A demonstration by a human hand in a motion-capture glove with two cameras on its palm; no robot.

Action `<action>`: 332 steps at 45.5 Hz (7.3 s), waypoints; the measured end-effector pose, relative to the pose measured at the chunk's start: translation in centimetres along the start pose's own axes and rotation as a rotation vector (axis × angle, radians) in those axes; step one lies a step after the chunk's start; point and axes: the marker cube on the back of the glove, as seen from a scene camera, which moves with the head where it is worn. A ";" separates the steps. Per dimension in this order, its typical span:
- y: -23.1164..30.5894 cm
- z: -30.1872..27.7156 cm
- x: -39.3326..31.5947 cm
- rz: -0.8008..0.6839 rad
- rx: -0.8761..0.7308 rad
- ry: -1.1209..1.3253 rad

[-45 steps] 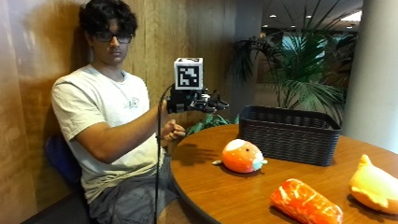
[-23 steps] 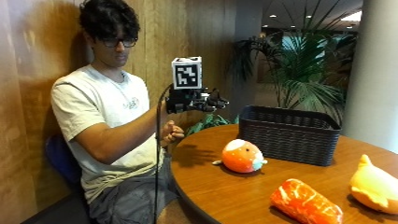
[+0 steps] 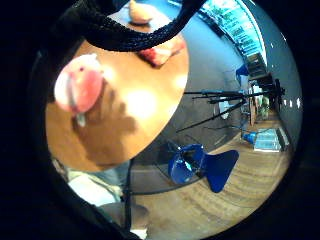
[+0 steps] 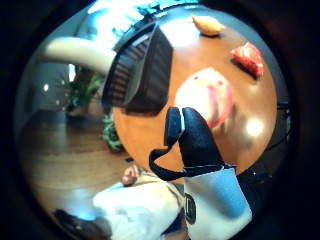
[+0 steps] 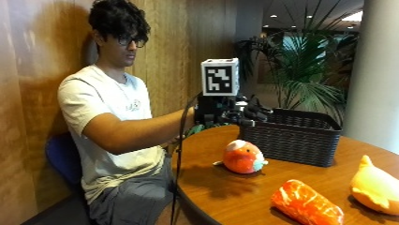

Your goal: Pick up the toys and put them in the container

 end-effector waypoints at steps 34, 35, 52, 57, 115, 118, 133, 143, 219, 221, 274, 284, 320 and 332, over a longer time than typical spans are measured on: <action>-16.0 10.6 10.7 0.305 -0.208 0.019; -16.2 10.9 10.8 0.317 -0.223 0.021; -17.3 14.5 11.4 0.386 -0.469 -0.054; -17.2 14.2 12.0 0.326 -0.335 -0.024; -16.8 -8.8 -12.9 -0.231 0.284 0.058; -16.9 -9.0 -14.9 -0.256 0.278 0.054; -18.3 -6.3 -25.1 -0.323 0.217 0.030; -19.2 -2.4 -30.8 -0.412 0.159 0.045; -16.5 -1.1 -32.0 -0.428 0.012 0.124; -16.2 -1.3 -31.6 -0.431 0.014 0.123; -0.5 -3.9 -12.9 -0.338 0.072 -0.032; 1.8 -3.1 -10.5 -0.333 0.085 0.012; 6.4 -0.2 -8.7 -0.267 0.061 -0.012; 6.8 -0.4 -8.8 -0.269 0.053 -0.061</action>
